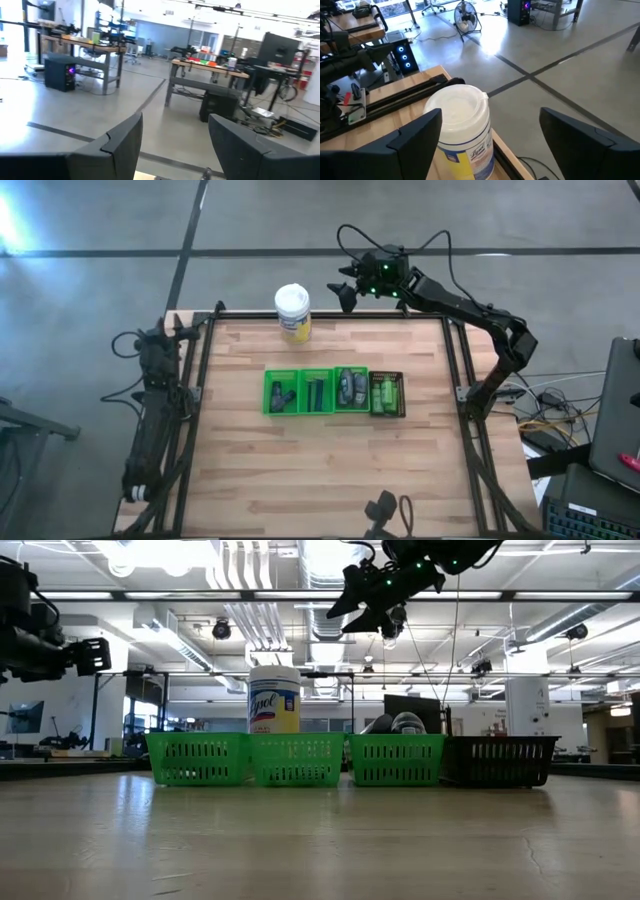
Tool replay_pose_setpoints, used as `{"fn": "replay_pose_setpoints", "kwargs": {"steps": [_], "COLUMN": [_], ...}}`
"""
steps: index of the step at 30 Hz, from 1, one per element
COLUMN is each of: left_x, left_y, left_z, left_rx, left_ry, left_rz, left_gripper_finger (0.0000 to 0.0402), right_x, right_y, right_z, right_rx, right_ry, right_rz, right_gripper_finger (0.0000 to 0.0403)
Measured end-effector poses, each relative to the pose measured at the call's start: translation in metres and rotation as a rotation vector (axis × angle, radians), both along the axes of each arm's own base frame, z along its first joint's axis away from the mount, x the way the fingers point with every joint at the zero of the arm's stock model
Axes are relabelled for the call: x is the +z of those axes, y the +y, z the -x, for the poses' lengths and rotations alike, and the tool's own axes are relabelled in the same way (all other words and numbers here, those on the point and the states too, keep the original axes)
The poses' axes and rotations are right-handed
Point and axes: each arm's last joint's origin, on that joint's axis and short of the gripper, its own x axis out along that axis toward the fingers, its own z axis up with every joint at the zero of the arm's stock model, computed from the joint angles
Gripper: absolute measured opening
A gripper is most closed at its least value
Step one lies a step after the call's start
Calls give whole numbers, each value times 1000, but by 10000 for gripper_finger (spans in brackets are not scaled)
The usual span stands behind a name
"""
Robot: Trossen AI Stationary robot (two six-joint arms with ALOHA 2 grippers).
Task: Pick & Place Travel size toiletries
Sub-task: Return to Home Position
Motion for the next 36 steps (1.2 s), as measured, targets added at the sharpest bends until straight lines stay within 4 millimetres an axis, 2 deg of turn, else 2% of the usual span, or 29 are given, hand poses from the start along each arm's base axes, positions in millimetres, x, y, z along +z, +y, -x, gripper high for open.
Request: {"fn": "replay_pose_setpoints", "kwargs": {"steps": [11, 18, 21, 25, 30, 33, 36], "left_x": [0, 0, 0, 0, 0, 0, 0], "left_y": [0, 0, 0, 0, 0, 0, 0], "left_z": [-1, -1, -1, -1, -1, -1, -1], "left_rx": [-6, -7, -8, -8, -8, -8, -8], "left_ry": [0, 0, 0, 0, 0, 0, 0], "left_rz": [-1, -1, -1, -1, -1, -1, -1], "left_gripper_finger": [232, 232, 232, 232, 232, 232, 232], "right_x": [0, 0, 4, 30, 58, 60, 47], "right_y": [0, 0, 3, 21, 57, 77, 89], "right_z": [0, 0, 5, 31, 81, 114, 144], "right_rx": [1, 1, 28, 15, 3, -5, -42], "right_ry": [0, 0, 43, -21, -180, -234, -261], "right_rz": [0, 1, 83, 89, 177, 282, 356], "right_gripper_finger": [361, 349, 340, 326, 309, 299, 289]}}
